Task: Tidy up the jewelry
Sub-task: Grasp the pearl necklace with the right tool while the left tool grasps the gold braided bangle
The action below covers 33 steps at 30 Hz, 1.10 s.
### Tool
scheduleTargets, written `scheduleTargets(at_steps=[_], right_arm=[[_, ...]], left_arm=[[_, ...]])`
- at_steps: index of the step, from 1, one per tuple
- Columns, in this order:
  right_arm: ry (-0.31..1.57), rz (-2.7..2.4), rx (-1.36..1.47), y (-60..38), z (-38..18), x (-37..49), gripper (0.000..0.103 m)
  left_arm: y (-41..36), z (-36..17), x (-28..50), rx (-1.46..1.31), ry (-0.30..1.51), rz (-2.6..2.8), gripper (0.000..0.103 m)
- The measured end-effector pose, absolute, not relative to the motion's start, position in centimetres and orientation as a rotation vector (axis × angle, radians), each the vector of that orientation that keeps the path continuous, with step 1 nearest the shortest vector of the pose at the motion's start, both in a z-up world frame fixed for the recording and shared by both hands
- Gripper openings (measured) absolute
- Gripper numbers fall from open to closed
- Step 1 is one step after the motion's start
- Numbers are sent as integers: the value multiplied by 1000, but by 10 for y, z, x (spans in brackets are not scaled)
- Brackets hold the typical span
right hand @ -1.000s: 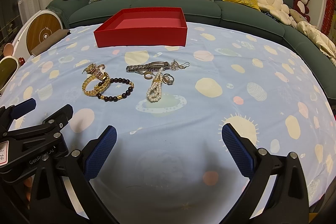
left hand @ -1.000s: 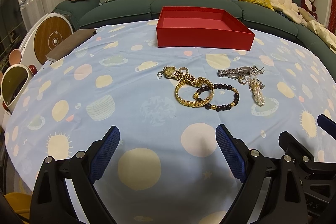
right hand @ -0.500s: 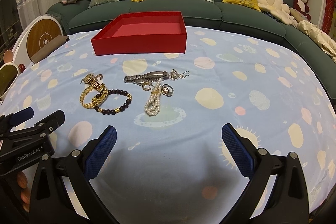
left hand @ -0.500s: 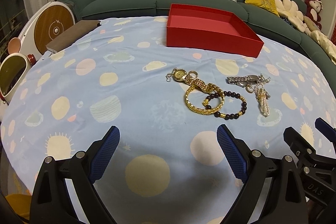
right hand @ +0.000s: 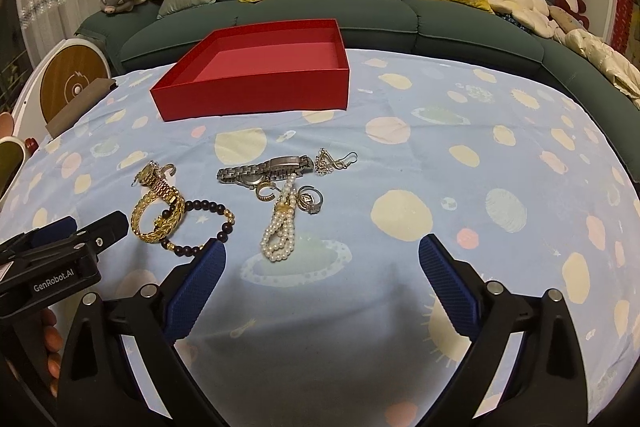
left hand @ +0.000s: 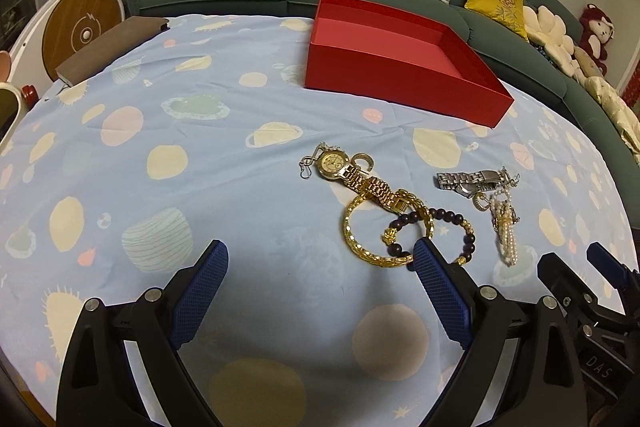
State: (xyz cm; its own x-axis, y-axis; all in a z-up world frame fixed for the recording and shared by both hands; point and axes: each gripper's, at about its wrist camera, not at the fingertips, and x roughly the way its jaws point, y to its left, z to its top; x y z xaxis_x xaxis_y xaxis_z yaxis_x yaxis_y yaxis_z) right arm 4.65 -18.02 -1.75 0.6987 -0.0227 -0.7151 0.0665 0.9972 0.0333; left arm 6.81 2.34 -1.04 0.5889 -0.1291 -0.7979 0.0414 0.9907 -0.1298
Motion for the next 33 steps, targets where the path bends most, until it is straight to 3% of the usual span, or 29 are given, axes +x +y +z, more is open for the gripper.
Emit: scheduleTargets(at_steps=[17, 24, 28, 33], right_arm=[[818, -86, 116, -204, -19, 55, 95], [816, -70, 122, -205, -18, 58, 95], [824, -52, 119, -201, -19, 61, 93], [848, -15, 121, -194, -23, 65, 77]], left_arm=[[-8, -29, 88, -68, 974, -139, 89], [-9, -25, 87, -81, 962, -185, 55], [-8, -23, 84, -99, 969, -213, 54], [-1, -11, 77, -137, 952, -245, 54]])
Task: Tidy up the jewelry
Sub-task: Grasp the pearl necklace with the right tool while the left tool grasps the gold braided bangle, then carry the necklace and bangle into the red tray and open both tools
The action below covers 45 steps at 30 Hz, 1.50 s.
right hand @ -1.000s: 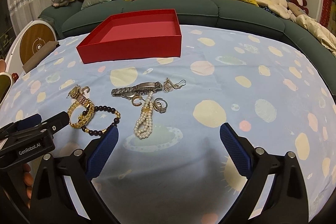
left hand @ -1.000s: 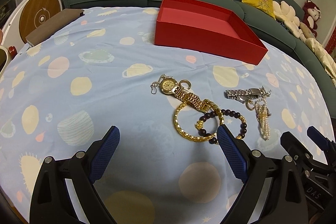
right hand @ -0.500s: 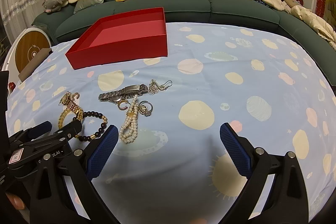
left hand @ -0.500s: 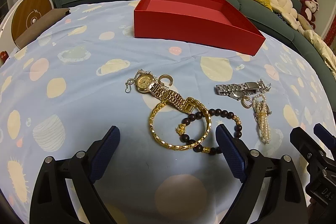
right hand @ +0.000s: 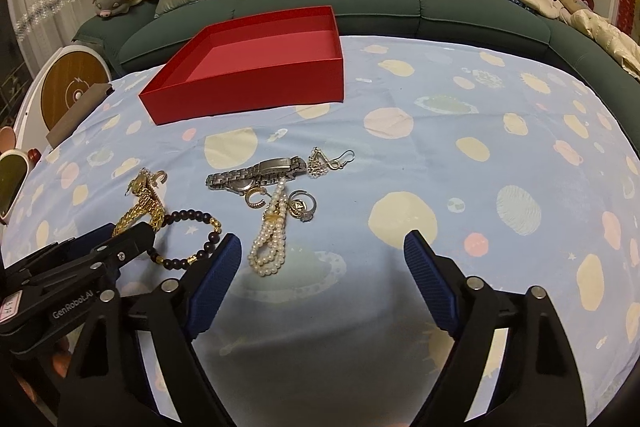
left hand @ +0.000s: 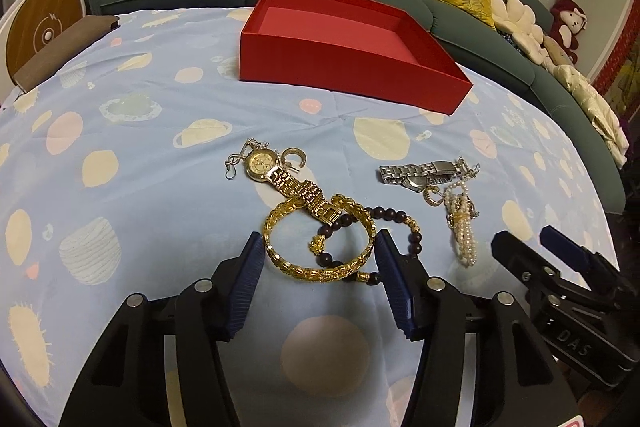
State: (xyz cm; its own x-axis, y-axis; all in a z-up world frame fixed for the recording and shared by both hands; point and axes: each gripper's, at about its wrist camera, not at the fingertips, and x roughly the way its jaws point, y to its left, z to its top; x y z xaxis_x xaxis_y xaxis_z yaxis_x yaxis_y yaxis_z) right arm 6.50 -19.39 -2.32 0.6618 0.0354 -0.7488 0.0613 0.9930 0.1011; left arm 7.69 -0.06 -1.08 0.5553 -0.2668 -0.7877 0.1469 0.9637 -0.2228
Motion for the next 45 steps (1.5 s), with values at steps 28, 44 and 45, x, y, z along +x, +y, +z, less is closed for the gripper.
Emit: scheduleTargets(at_steps=[28, 44, 45], right_arm=[[902, 42, 91, -166, -46, 91, 18], [817, 90, 151, -179, -5, 75, 16], [811, 93, 153, -180, 0, 77, 16]], left_arm=[[40, 18, 59, -193, 888, -256, 54], [25, 40, 69, -158, 859, -244, 54], [23, 45, 74, -149, 855, -247, 54]])
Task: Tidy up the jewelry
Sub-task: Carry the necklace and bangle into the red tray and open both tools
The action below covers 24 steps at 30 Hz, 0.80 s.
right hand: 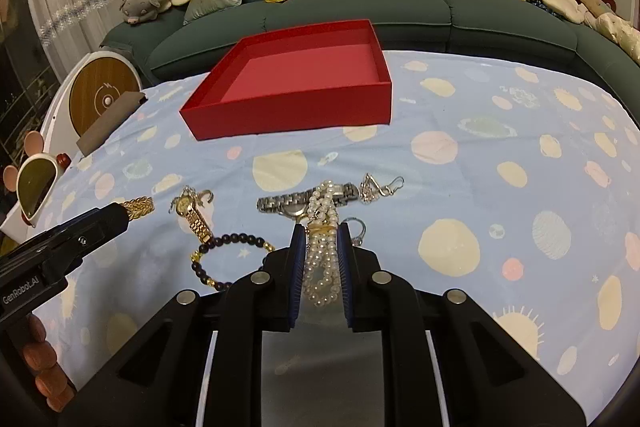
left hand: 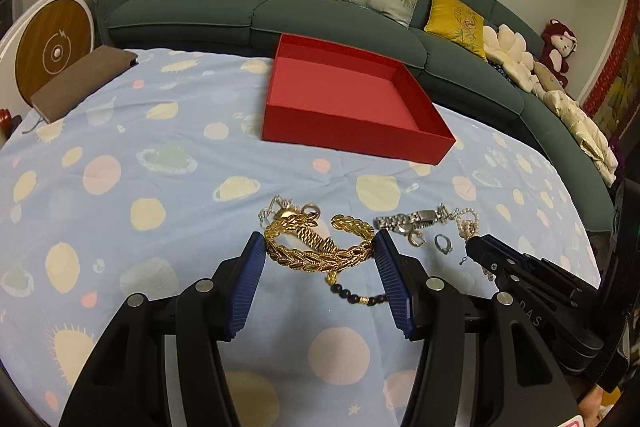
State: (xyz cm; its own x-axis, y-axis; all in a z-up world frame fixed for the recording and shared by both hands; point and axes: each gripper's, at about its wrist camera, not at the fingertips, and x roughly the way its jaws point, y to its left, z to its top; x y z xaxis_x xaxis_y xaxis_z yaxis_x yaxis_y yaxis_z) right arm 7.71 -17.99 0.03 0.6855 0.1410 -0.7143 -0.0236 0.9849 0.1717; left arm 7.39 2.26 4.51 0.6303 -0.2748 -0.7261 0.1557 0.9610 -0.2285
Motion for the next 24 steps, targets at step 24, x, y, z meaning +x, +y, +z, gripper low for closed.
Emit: scheduleTargets(at_steps=[24], right_arm=[[818, 100, 164, -215, 27, 374, 16]], left_arm=[[-34, 57, 369, -35, 838, -192, 54]])
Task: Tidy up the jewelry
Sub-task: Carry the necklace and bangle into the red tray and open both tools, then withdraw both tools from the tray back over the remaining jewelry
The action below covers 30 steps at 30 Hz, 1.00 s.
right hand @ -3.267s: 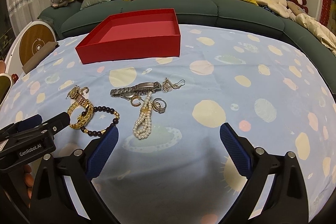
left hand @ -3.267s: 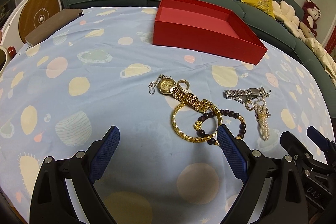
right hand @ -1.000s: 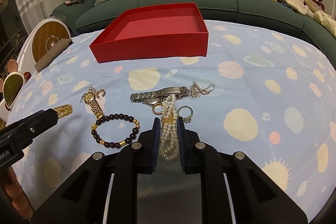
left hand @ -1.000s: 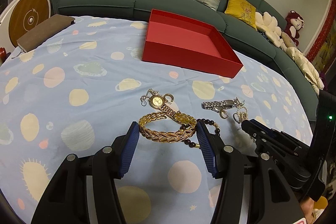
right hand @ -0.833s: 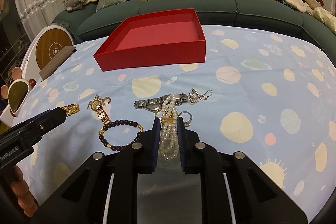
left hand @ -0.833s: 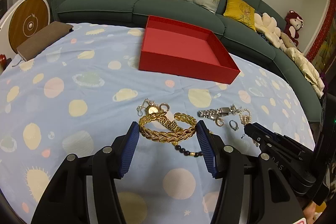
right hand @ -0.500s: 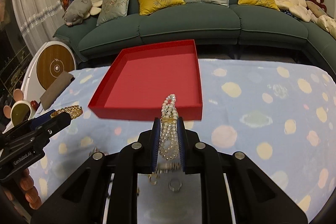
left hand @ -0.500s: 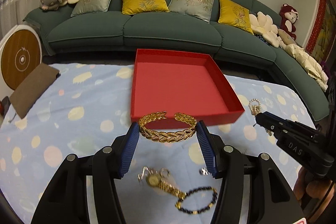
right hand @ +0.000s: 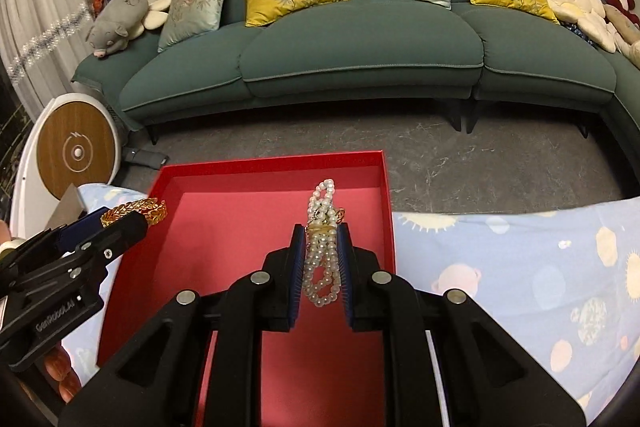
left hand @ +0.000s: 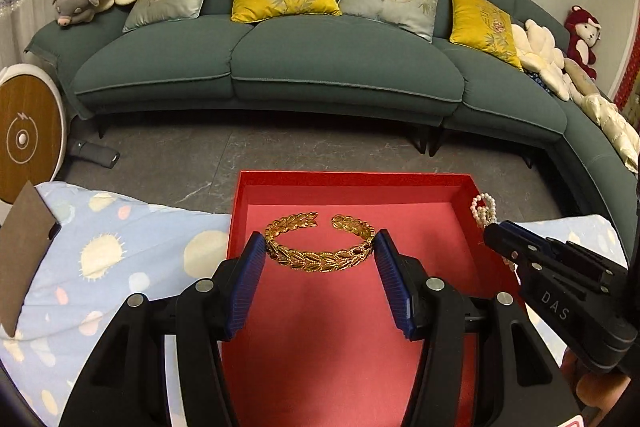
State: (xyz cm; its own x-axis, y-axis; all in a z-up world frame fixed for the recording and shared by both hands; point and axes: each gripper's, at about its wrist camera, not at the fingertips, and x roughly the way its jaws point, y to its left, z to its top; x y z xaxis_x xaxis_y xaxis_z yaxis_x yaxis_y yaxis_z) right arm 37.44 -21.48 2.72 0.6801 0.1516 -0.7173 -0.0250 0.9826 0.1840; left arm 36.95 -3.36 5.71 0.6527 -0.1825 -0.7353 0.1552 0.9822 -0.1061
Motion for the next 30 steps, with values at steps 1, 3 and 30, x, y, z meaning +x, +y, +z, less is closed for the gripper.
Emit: scheduleTargets(at_steps=[1, 3, 30], right_arm=[[829, 102, 169, -215, 24, 382, 16], [849, 93, 177, -218, 17, 394, 16], [769, 120, 141, -239, 54, 240, 42]], left_arm=[[-34, 52, 378, -38, 850, -185, 54], [-35, 43, 393, -44, 879, -173, 54], [19, 74, 274, -68, 840, -145, 61]])
